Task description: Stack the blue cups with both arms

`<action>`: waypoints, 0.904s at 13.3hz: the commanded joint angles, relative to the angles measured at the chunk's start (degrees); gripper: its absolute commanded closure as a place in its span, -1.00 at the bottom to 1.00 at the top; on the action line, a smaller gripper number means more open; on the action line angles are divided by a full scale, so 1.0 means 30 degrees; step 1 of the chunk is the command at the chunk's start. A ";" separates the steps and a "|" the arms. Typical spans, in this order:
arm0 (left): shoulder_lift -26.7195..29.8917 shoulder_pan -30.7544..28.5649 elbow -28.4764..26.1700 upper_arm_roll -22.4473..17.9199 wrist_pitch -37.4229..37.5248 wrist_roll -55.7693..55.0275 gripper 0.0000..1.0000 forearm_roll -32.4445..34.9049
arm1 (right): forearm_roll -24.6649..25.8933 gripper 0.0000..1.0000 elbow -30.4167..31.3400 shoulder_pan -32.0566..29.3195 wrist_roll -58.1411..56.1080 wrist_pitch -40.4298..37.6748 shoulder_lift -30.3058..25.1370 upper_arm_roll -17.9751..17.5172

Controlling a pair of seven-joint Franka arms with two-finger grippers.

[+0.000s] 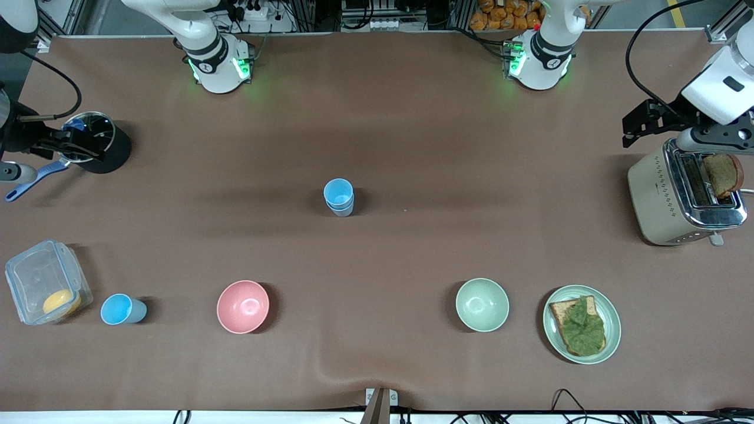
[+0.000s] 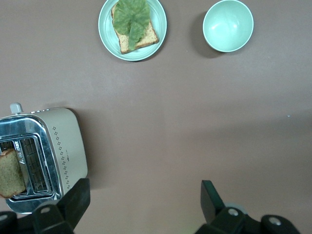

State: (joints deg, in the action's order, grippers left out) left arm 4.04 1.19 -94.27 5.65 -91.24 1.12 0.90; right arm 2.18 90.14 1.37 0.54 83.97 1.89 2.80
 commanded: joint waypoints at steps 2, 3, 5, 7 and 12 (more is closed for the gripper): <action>-0.0347 0.1152 0.0833 -0.0735 0.0207 -0.0285 -1.00 -0.0182 | -0.0288 -1.00 -0.0369 -0.0311 0.0232 -0.0362 0.0132 -0.0201; -0.0582 0.1504 0.1387 -0.1203 0.0207 -0.0316 -1.00 -0.0182 | -0.0288 -1.00 -0.0369 -0.0282 0.0232 -0.0363 0.0132 -0.0201; -0.0672 0.1771 0.1480 -0.1588 0.0207 -0.0316 -1.00 -0.0153 | -0.0288 -1.00 -0.0369 -0.0311 0.0232 -0.0363 0.0133 -0.0201; -0.0818 0.1742 0.1568 -0.1589 0.0236 -0.0287 -1.00 -0.0182 | -0.0288 -1.00 -0.0369 -0.0281 0.0232 -0.0363 0.0132 -0.0201; -0.1491 0.1361 0.2442 -0.1705 0.1200 -0.0170 -1.00 -0.0388 | -0.0288 -1.00 -0.0339 -0.0311 0.0232 -0.0363 0.0132 -0.0201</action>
State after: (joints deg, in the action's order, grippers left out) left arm 1.48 5.55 -90.66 0.99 -90.46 0.51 0.90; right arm 2.18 90.14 1.37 0.57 83.78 1.91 2.82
